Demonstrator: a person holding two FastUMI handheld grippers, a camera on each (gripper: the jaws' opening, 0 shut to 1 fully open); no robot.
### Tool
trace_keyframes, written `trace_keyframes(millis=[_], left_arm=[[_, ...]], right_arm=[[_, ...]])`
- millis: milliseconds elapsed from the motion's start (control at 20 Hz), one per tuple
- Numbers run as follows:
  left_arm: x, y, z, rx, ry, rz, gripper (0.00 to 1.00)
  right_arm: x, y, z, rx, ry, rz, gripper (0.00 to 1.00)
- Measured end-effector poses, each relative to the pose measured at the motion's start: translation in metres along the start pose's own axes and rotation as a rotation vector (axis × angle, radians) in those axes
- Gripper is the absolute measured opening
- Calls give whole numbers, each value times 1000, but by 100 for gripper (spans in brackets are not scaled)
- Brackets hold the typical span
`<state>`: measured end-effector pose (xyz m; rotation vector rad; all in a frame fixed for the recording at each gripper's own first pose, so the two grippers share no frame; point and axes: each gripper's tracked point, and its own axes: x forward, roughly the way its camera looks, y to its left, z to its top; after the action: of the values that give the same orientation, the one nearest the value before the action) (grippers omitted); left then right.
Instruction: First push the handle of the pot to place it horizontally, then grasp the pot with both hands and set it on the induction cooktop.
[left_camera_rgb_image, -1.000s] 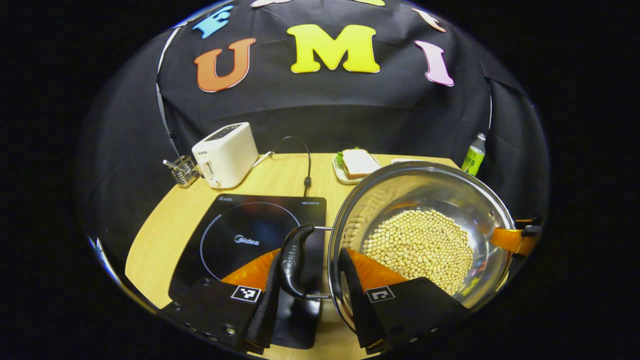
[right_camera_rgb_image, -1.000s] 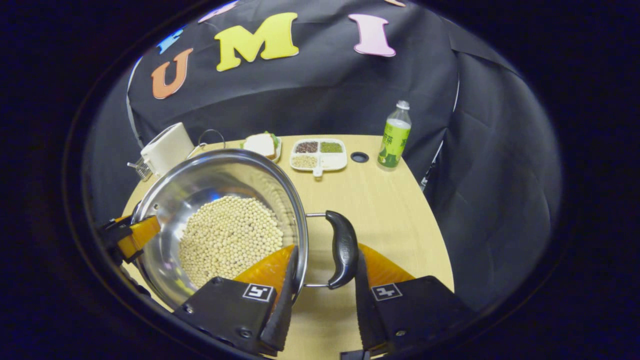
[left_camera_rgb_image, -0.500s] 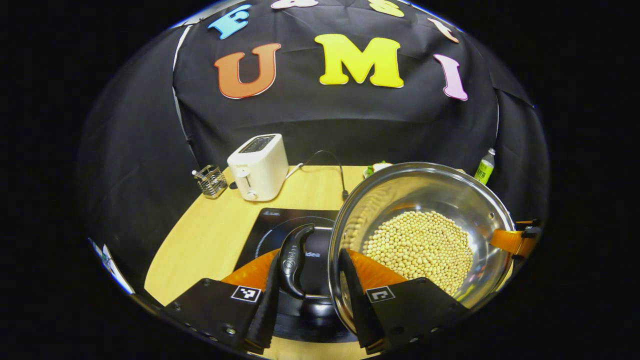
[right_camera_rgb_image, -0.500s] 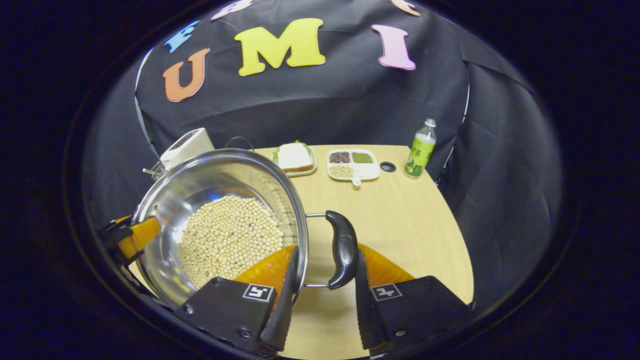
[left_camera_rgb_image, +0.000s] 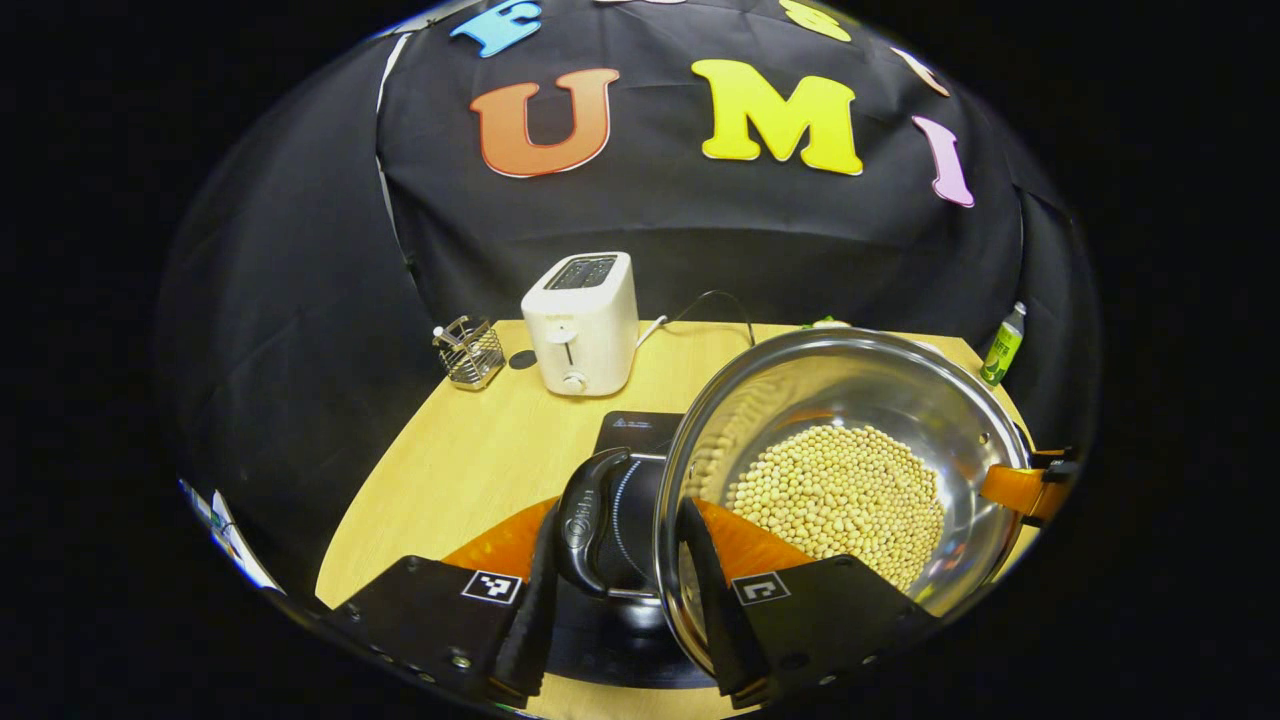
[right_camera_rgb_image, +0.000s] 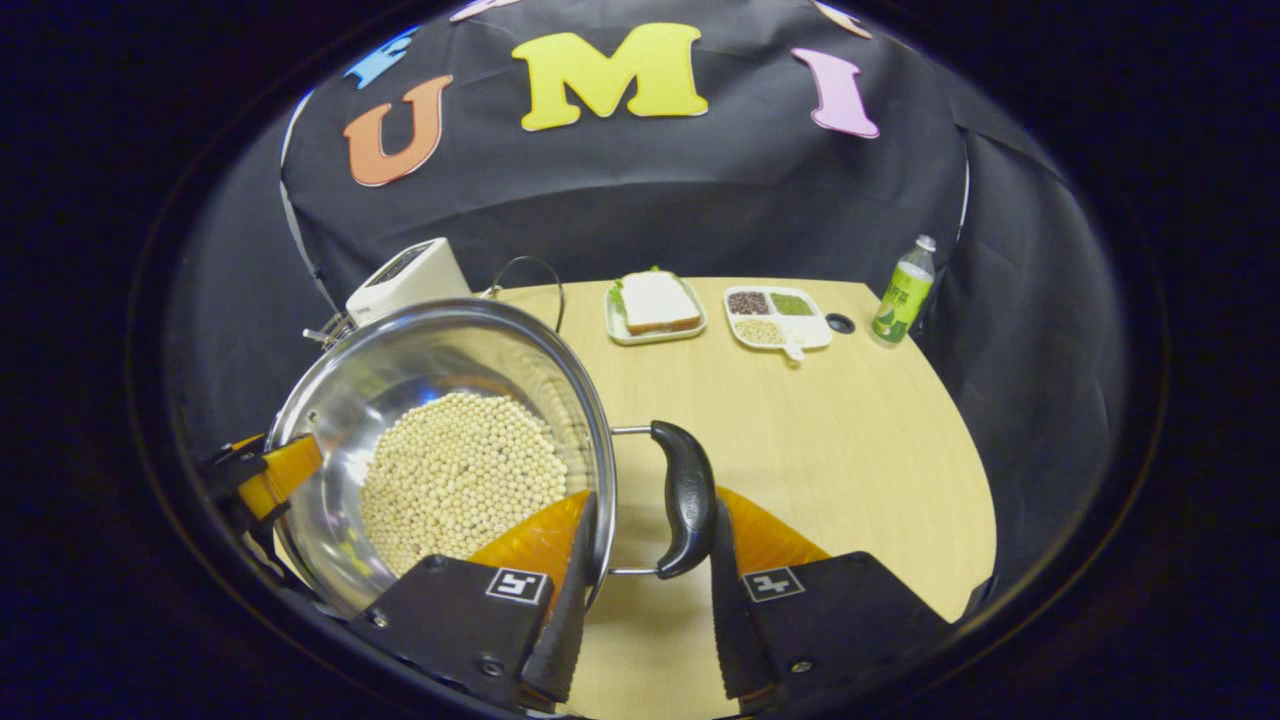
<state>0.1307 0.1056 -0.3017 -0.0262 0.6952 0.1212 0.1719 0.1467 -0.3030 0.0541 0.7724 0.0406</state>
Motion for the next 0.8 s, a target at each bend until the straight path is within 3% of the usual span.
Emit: trace_keyframes(millis=[350,800], left_arm=[[31,33,1,8,10,10,61],[51,47,-7,13,34,6,61]], right_arm=[[27,44,4,2,17,0,55],[47,63,-4,14,39,-4,55]])
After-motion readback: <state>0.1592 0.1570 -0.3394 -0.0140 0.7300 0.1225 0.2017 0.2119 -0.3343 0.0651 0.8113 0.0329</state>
